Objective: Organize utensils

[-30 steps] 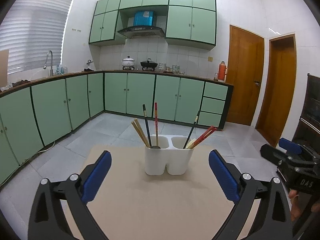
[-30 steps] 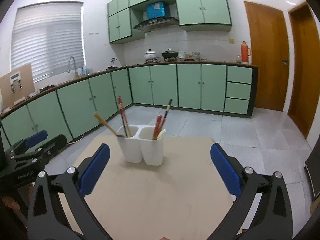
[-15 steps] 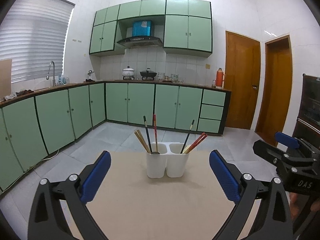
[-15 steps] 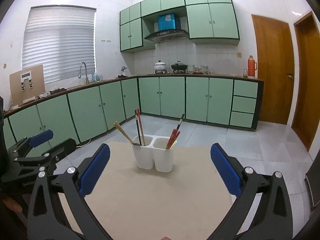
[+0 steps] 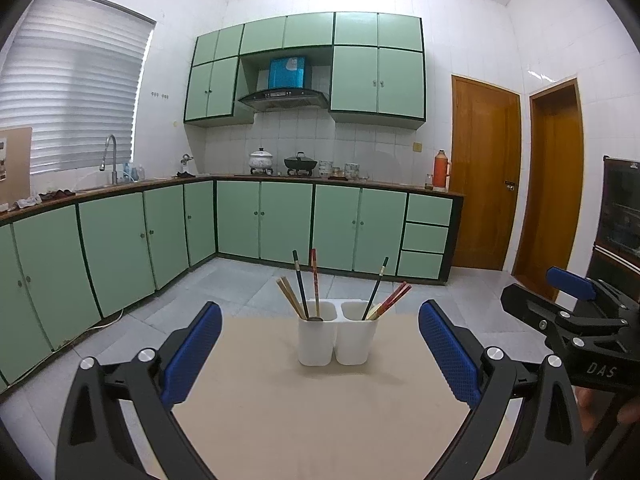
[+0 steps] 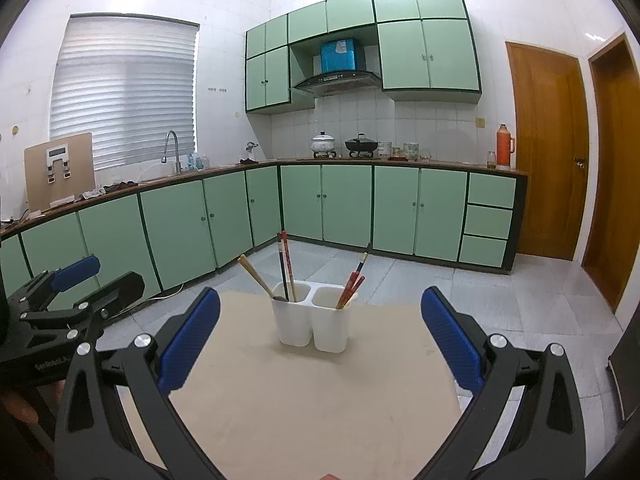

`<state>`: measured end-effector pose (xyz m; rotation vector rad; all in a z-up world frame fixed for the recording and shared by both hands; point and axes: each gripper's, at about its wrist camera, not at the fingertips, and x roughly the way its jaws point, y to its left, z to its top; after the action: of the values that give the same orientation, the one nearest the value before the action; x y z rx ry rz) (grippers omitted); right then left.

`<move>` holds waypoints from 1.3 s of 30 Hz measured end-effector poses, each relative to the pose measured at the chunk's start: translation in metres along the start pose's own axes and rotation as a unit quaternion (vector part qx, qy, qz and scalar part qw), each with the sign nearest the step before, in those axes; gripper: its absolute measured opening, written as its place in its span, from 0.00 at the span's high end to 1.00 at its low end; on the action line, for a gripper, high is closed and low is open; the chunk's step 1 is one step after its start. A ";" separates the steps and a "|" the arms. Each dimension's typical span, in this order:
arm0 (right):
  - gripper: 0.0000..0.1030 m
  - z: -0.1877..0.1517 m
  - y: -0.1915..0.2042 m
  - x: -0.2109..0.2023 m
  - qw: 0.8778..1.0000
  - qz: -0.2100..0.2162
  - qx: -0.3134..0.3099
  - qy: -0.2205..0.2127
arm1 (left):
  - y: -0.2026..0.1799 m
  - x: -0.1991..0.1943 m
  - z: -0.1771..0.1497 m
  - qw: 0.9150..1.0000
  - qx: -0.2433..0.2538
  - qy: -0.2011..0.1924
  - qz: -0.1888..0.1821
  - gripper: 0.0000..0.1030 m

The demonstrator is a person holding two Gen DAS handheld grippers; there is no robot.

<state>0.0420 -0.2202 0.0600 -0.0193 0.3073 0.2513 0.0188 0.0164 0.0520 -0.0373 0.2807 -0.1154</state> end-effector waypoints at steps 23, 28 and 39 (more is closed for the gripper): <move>0.05 0.000 0.002 -0.006 1.000 0.000 -0.006 -0.005 | 0.002 -0.011 0.000 1.000 0.002 -0.005 0.005 0.06; 0.05 0.000 0.001 -0.007 1.000 0.000 -0.008 -0.006 | 0.002 -0.012 -0.001 1.000 0.003 -0.006 0.005 0.06; 0.05 -0.001 0.002 -0.008 1.000 -0.001 -0.008 -0.006 | 0.002 -0.014 0.000 1.000 0.003 -0.006 0.005 0.06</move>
<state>0.0342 -0.2202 0.0617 -0.0326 0.2926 0.2526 0.0060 0.0195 0.0560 -0.0307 0.2690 -0.1062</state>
